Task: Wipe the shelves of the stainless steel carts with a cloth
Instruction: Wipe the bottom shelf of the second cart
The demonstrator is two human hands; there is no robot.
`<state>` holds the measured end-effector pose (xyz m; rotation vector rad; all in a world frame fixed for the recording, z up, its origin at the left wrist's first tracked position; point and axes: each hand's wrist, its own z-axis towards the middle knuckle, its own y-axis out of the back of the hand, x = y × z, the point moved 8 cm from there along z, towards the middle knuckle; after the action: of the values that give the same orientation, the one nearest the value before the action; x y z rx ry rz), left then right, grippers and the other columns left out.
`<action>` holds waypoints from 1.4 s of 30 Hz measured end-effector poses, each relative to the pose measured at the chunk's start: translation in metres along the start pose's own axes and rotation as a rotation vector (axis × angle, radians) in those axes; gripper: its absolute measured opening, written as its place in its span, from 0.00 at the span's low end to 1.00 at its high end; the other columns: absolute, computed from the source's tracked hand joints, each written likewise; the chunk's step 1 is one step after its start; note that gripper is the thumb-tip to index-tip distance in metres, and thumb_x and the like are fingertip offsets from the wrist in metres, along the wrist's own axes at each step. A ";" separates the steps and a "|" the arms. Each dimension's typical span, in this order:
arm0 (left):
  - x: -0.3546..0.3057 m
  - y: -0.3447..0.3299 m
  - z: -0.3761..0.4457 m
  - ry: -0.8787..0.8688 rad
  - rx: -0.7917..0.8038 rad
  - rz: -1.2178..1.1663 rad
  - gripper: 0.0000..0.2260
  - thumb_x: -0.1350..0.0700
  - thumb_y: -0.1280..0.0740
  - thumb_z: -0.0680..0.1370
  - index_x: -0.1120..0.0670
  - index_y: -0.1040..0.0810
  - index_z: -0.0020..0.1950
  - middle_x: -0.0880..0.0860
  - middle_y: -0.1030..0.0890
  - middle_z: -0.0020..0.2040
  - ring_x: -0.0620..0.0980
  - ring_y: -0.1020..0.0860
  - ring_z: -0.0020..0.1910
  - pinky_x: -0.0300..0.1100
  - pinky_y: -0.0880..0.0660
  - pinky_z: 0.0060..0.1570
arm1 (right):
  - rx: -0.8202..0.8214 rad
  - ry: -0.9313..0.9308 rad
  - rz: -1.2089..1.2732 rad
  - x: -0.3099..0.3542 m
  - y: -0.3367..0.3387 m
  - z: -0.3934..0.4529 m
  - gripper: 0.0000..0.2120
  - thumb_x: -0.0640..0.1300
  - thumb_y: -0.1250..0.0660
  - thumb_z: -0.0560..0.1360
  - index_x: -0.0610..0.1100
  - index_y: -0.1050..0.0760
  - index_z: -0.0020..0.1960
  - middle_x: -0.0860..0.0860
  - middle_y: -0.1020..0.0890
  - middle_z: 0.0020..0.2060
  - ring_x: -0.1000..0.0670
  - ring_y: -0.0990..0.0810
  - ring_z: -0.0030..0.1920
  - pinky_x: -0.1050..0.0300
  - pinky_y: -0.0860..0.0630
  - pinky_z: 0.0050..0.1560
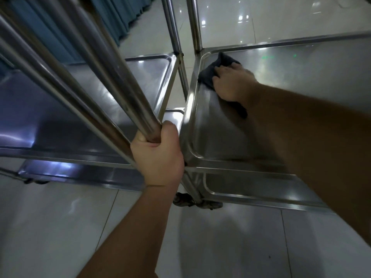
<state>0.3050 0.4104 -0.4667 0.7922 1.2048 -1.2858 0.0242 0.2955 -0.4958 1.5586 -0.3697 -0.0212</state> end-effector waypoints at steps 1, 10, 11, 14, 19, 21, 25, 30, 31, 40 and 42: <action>0.001 0.000 0.000 0.004 -0.006 -0.009 0.21 0.52 0.32 0.70 0.66 0.39 0.33 0.68 0.39 0.28 0.70 0.40 0.27 0.51 0.38 0.28 | 0.002 0.029 -0.015 0.015 -0.002 0.004 0.23 0.54 0.48 0.85 0.50 0.34 0.78 0.48 0.32 0.77 0.40 0.41 0.79 0.34 0.40 0.74; 0.005 -0.003 0.001 0.004 0.017 -0.038 0.17 0.51 0.31 0.71 0.47 0.37 0.28 0.48 0.37 0.24 0.50 0.36 0.23 0.41 0.36 0.28 | 0.106 0.515 0.128 0.082 -0.036 -0.127 0.30 0.67 0.56 0.82 0.61 0.44 0.82 0.63 0.41 0.81 0.53 0.48 0.82 0.47 0.47 0.78; 0.006 -0.004 0.001 0.001 0.029 -0.035 0.16 0.51 0.31 0.71 0.46 0.36 0.28 0.49 0.36 0.24 0.50 0.35 0.23 0.42 0.35 0.28 | 0.134 0.597 0.158 0.082 -0.038 -0.142 0.31 0.69 0.57 0.81 0.63 0.43 0.81 0.66 0.40 0.80 0.56 0.48 0.81 0.50 0.48 0.79; 0.007 -0.002 0.000 0.016 0.039 -0.038 0.17 0.51 0.31 0.71 0.49 0.37 0.30 0.50 0.37 0.25 0.51 0.36 0.23 0.42 0.36 0.28 | 0.111 0.614 0.139 0.071 -0.034 -0.125 0.32 0.69 0.57 0.80 0.60 0.38 0.80 0.63 0.34 0.78 0.55 0.42 0.81 0.47 0.42 0.80; 0.003 -0.002 -0.004 0.026 0.062 -0.046 0.17 0.52 0.32 0.70 0.53 0.39 0.30 0.52 0.38 0.25 0.50 0.36 0.23 0.41 0.36 0.27 | -0.034 0.221 0.192 0.053 -0.012 -0.011 0.24 0.63 0.51 0.82 0.60 0.33 0.75 0.50 0.27 0.73 0.43 0.30 0.73 0.38 0.33 0.73; 0.000 -0.003 -0.004 0.021 0.069 -0.045 0.16 0.52 0.32 0.70 0.49 0.39 0.29 0.50 0.37 0.25 0.48 0.36 0.23 0.39 0.36 0.26 | -0.024 0.139 0.158 0.056 -0.018 0.012 0.25 0.61 0.51 0.83 0.58 0.37 0.79 0.51 0.32 0.77 0.43 0.37 0.78 0.36 0.40 0.76; 0.001 -0.004 -0.003 0.039 0.055 -0.007 0.17 0.52 0.32 0.70 0.45 0.38 0.27 0.48 0.37 0.25 0.48 0.36 0.23 0.40 0.35 0.27 | -0.003 0.293 0.047 0.080 -0.020 -0.022 0.22 0.55 0.50 0.85 0.52 0.30 0.74 0.50 0.28 0.74 0.41 0.35 0.76 0.36 0.35 0.72; 0.005 0.000 0.000 0.084 0.007 0.031 0.15 0.49 0.31 0.68 0.47 0.35 0.27 0.51 0.35 0.27 0.53 0.34 0.28 0.46 0.34 0.32 | 0.073 0.360 0.178 0.094 -0.027 -0.131 0.23 0.60 0.48 0.85 0.62 0.37 0.80 0.60 0.38 0.81 0.49 0.44 0.81 0.42 0.42 0.79; 0.005 0.001 0.000 0.085 0.007 0.044 0.14 0.49 0.31 0.69 0.48 0.34 0.28 0.52 0.34 0.27 0.54 0.32 0.29 0.47 0.33 0.33 | 0.097 0.389 0.172 0.099 -0.032 -0.151 0.23 0.61 0.50 0.85 0.64 0.39 0.80 0.62 0.40 0.81 0.51 0.46 0.82 0.43 0.43 0.79; -0.008 0.007 -0.012 0.086 -0.026 0.246 0.16 0.48 0.32 0.74 0.62 0.22 0.43 0.57 0.18 0.33 0.44 0.21 0.29 0.32 0.26 0.31 | 0.003 0.337 0.043 0.072 -0.027 -0.217 0.26 0.60 0.53 0.85 0.57 0.39 0.81 0.58 0.36 0.80 0.51 0.44 0.82 0.46 0.42 0.79; -0.010 0.011 -0.018 0.105 -0.009 0.335 0.12 0.45 0.32 0.77 0.54 0.22 0.47 0.50 0.18 0.36 0.41 0.21 0.31 0.36 0.24 0.32 | -0.003 0.305 0.038 0.053 -0.024 -0.225 0.27 0.61 0.55 0.84 0.57 0.38 0.81 0.59 0.36 0.80 0.51 0.44 0.82 0.45 0.41 0.79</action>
<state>0.3128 0.4318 -0.4636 1.0177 1.1038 -0.9731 0.1340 0.4998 -0.5006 1.5232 -0.1577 0.2429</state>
